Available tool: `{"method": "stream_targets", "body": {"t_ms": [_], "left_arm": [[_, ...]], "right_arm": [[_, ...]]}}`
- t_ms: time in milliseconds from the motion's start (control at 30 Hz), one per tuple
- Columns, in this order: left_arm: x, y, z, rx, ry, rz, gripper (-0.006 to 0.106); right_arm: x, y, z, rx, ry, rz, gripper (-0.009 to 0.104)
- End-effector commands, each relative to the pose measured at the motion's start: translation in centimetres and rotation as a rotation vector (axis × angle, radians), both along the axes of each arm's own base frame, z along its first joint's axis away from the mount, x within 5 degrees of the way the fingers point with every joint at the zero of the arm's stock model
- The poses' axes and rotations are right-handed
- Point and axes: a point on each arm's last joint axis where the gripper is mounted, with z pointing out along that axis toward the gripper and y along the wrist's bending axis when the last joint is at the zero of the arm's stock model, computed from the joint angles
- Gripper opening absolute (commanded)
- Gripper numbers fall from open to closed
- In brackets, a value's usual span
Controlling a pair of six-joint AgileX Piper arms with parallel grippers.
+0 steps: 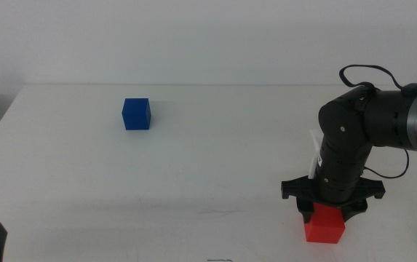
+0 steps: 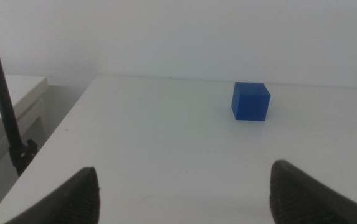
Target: Stack red cubes first, then green, then blue cubes in a specific spot.
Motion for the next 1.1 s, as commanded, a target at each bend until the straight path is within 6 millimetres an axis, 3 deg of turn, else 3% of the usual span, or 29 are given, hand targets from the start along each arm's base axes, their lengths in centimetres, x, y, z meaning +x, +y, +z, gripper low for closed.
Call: {"method": "stream_targets", "body": {"t_ms": [0,33,67,133,300,433,867,1067], "left_arm": [[-0.1,0.0,0.9,-0.024,-0.102,0.001,0.094],[-0.1,0.0,0.9,-0.024,-0.102,0.001,0.094],[-0.1,0.0,0.9,-0.024,-0.102,0.001,0.094],[-0.1,0.0,0.9,-0.024,-0.102,0.001,0.094],[-0.1,0.0,0.9,-0.024,-0.102,0.001,0.094],[-0.1,0.0,0.9,-0.024,-0.102,0.001,0.094],[-0.1,0.0,0.9,-0.024,-0.102,0.001,0.094],[-0.1,0.0,0.9,-0.024,-0.102,0.001,0.094]], "right_arm": [[0.5,-0.2,2.1,0.022,-0.075,0.009,0.023],[0.5,-0.2,2.1,0.02,-0.075,0.01,0.019],[0.5,-0.2,2.5,0.019,-0.078,0.013,0.006],[0.4,-0.2,3.4,0.016,-0.078,0.013,-0.001],[0.9,0.9,6.8,0.028,-0.101,0.009,-0.001],[1.7,2.7,8.3,0.053,-0.149,0.039,-0.001],[4.4,10.9,8.4,0.04,-0.125,0.17,-0.001],[4.7,13.2,7.5,0.069,-0.121,0.192,-0.001]]}}
